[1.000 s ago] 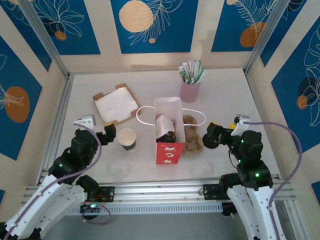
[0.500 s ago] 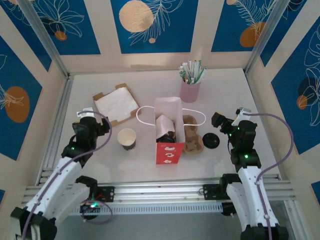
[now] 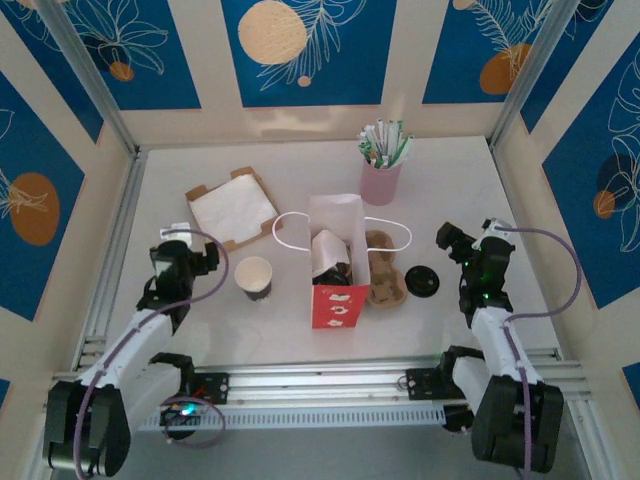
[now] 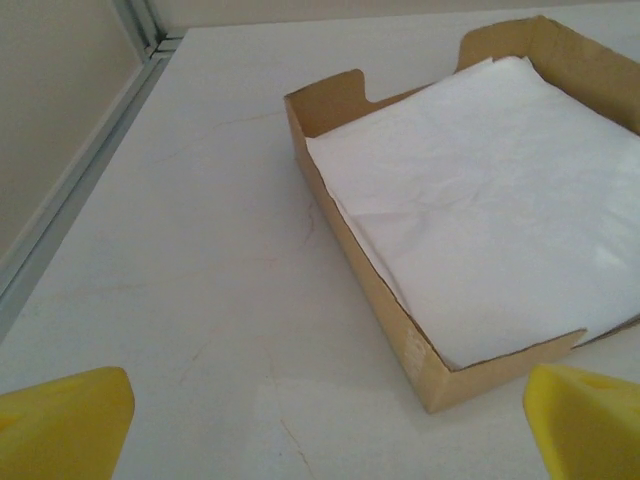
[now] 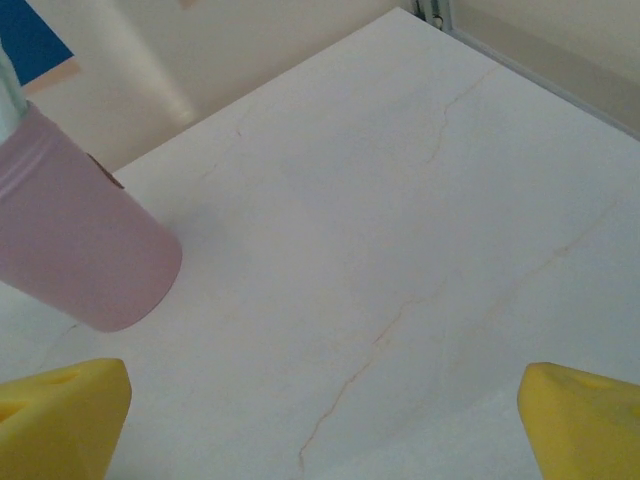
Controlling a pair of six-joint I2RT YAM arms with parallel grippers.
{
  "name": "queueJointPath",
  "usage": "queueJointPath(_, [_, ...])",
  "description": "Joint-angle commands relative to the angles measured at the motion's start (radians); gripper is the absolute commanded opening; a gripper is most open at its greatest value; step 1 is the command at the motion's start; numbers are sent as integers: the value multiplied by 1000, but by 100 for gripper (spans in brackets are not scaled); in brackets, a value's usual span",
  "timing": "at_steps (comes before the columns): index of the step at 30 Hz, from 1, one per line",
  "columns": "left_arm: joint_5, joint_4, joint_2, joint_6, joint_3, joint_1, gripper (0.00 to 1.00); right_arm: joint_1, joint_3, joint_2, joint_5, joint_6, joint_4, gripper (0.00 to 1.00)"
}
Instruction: Pack the takeout coffee
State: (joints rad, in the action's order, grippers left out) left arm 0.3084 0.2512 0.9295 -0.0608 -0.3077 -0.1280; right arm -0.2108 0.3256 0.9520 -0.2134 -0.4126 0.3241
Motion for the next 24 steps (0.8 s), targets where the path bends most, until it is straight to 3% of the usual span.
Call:
queueJointPath(1, [-2,212,45,69,25,14,100,0,-17,69,-37,-19,170,99])
queueJointPath(11, [72,370,342,72,-39,20,100,41,-7,308,-43,18,379,99])
queueJointPath(17, [86,410,426,91,-87,22,100,53,63,373,-9,51,317,99])
queueJointPath(24, [88,377,478,93,-137,23,100,243,45,499,-84,263,506,99])
